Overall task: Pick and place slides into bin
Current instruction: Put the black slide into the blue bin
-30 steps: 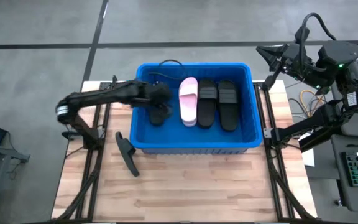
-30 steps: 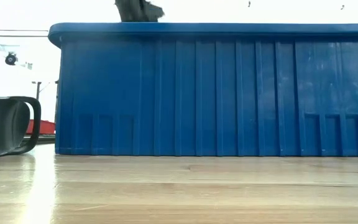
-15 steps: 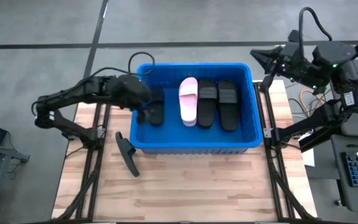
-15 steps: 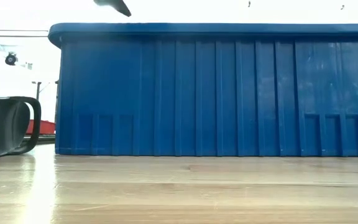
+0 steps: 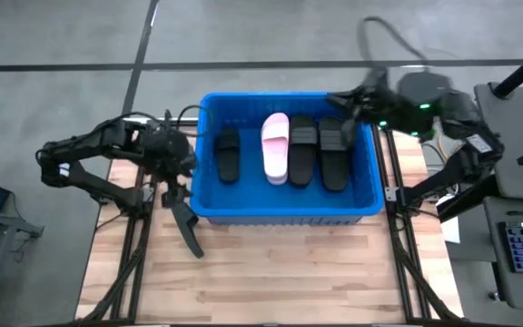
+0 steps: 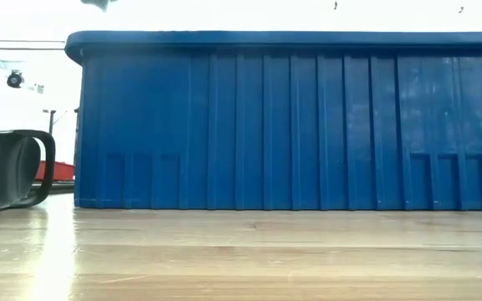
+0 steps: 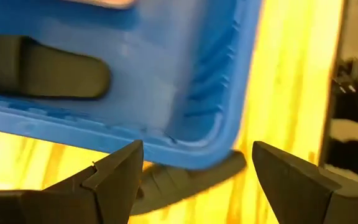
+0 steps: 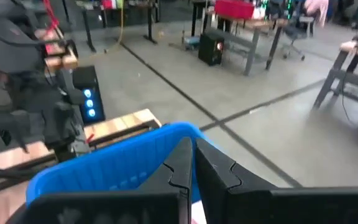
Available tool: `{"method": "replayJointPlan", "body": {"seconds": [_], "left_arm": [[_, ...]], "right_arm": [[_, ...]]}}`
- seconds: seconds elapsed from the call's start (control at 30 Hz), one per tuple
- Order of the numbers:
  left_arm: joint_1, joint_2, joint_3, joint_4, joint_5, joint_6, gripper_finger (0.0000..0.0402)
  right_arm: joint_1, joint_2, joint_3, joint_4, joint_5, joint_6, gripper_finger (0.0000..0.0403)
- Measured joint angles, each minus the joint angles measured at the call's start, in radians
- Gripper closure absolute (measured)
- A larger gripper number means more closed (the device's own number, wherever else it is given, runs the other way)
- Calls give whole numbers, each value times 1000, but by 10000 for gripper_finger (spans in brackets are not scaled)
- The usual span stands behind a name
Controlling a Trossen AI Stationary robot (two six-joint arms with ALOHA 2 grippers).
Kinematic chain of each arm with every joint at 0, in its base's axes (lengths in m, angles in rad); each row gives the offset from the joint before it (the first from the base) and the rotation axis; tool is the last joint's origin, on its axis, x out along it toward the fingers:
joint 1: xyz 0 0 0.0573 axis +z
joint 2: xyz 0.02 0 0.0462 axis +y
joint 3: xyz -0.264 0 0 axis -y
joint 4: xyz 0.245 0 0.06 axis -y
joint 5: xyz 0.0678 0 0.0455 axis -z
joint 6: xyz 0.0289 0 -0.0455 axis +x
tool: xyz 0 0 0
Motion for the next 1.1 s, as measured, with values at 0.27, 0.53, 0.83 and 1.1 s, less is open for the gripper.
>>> {"method": "replayJointPlan", "body": {"seconds": [0.27,0.53,0.83,1.1], "left_arm": [[-140,-7,-15,-61,51,-101,116],[-293,-10,-149,-91,36,-240,116],[-430,-30,-377,32,-27,-518,116],[-535,3,-416,38,-167,-840,116]], "right_arm": [[28,71,-2,95,1,76,394],[35,80,-1,192,1,24,394],[35,80,-1,192,1,61,394],[35,83,-1,192,1,63,394]]}}
